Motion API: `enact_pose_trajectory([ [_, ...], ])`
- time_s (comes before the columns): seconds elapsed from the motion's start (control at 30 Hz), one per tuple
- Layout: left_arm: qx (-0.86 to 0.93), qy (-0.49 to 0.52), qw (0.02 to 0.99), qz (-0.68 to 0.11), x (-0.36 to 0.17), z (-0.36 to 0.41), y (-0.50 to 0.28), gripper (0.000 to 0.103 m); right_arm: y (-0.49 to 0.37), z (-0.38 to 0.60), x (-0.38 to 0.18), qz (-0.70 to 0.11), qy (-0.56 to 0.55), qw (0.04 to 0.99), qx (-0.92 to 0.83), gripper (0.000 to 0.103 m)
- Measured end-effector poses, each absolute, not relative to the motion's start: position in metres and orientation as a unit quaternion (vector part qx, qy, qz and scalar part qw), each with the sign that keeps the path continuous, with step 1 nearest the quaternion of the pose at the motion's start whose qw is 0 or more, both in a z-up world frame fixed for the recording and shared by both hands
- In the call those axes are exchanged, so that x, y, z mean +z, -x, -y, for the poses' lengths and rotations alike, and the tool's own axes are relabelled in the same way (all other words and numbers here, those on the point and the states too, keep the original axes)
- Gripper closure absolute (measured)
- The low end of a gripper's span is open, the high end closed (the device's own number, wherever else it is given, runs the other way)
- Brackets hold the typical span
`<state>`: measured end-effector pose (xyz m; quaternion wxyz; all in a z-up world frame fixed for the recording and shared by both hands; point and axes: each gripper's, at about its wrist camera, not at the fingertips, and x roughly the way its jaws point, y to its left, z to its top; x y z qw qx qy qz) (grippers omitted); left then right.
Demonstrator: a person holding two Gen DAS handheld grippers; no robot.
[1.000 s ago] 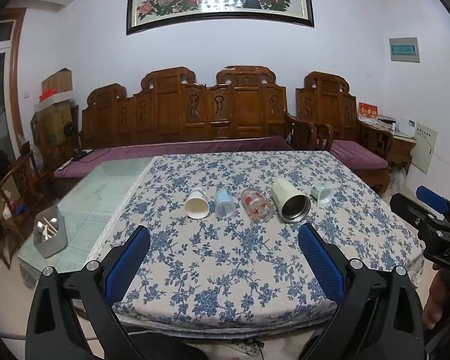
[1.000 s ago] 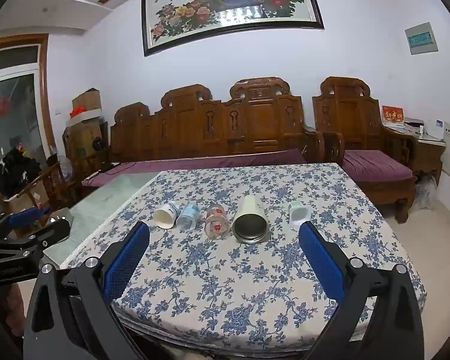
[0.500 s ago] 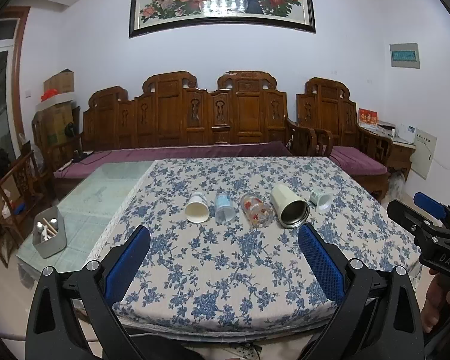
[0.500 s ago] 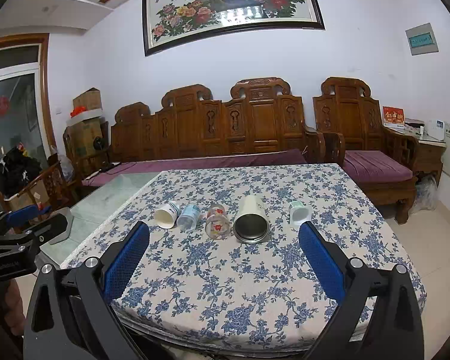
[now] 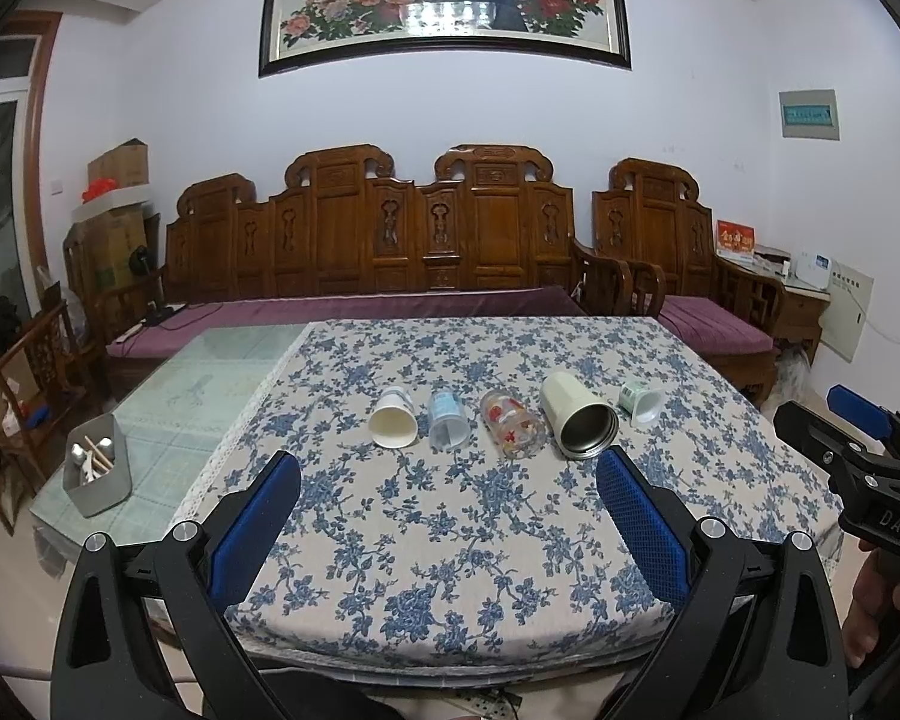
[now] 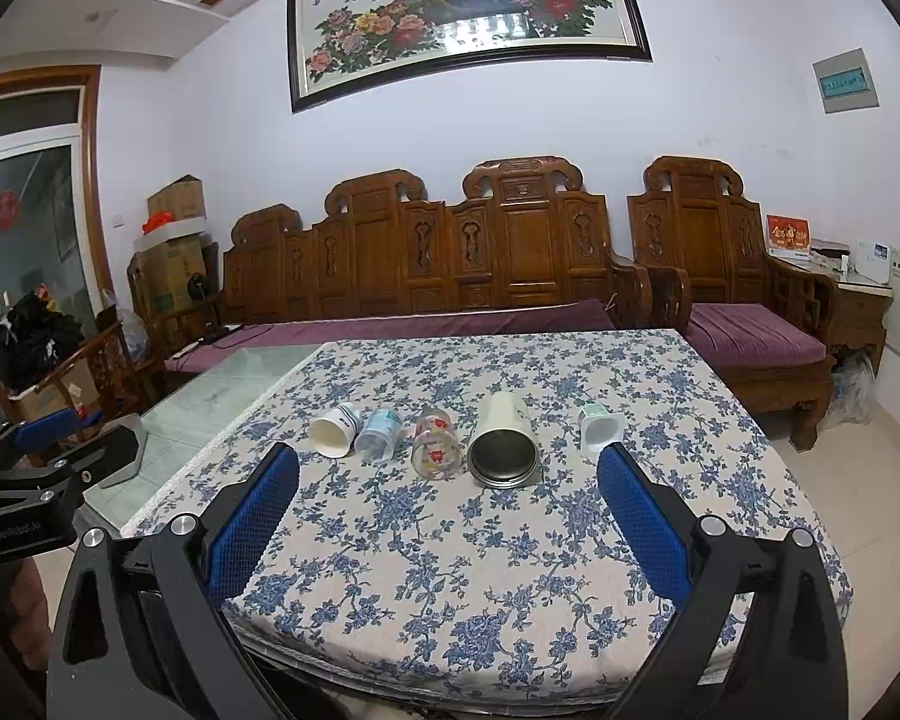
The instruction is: Flip cup upside down
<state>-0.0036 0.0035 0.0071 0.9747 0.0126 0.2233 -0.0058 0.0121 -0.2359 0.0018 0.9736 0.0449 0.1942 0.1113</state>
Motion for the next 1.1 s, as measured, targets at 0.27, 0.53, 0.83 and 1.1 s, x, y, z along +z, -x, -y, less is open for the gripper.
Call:
enact_pose_trajectory([
  [0.27,-0.007,-0.013,0.975,-0.223,0.0078,-0.0014,0.0021,0.008,-0.0122,0.2332,-0.0007,-0.194,-0.045,0.974,0.112,0.003],
  [0.53,-0.006,-0.013,0.975,-0.222,0.0072,-0.0018,0.0032,0.008,-0.0120,0.2335,0.0007,-0.194,-0.045,0.974,0.112,0.003],
  [0.83,-0.007,-0.012,0.975,-0.221,0.0079,0.0010,0.0015,0.008,-0.0116,0.2340,0.0004,-0.193,-0.045,0.974,0.112,0.003],
  [1.1,-0.008,-0.012,0.975,-0.221,0.0082,0.0035,0.0015,0.008,-0.0113,0.2333,-0.0004,-0.193,-0.045,0.974,0.112,0.003],
])
